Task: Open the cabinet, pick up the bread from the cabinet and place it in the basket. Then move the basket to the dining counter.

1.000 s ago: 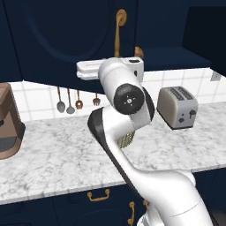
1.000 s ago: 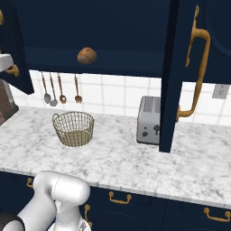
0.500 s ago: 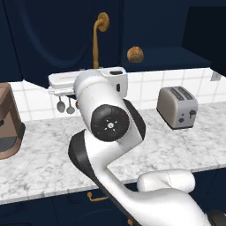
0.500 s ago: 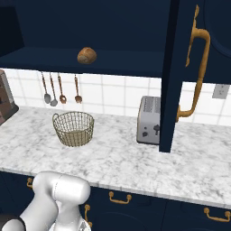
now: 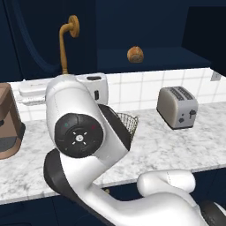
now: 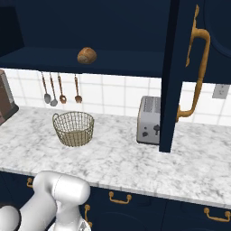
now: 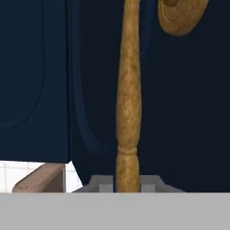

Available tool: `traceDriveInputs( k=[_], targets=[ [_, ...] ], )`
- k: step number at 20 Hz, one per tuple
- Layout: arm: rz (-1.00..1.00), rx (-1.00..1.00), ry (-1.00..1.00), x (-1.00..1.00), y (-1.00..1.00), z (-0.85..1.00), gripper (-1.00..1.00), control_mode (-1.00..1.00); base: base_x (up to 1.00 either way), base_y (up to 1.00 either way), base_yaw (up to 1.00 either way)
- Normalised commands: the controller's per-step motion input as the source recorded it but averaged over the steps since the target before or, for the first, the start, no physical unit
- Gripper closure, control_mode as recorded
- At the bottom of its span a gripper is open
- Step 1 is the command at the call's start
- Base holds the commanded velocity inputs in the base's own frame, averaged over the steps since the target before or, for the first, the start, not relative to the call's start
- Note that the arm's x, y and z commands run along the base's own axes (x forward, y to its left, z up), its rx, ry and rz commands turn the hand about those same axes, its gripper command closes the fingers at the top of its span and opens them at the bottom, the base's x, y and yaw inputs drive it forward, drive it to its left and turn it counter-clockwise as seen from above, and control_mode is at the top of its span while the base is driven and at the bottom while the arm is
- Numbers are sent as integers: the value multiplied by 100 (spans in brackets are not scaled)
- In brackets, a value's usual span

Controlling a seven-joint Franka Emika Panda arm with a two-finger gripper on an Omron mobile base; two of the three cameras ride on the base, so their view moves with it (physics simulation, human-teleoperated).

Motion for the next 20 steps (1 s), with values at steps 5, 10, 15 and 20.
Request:
traceDriveInputs(
  k=[5,10,15,20],
  targets=[
    [0,0,-1,-24,-2,0,-100,-100,0,0,0],
    [4,0,-8,-99,-56,0,-100,-100,0,0,0],
    [16,9,-2,-19,-100,0,-100,-100,0,0,0],
    [27,15,0,9,-100,0,-100,-100,0,0,0]
  ],
)
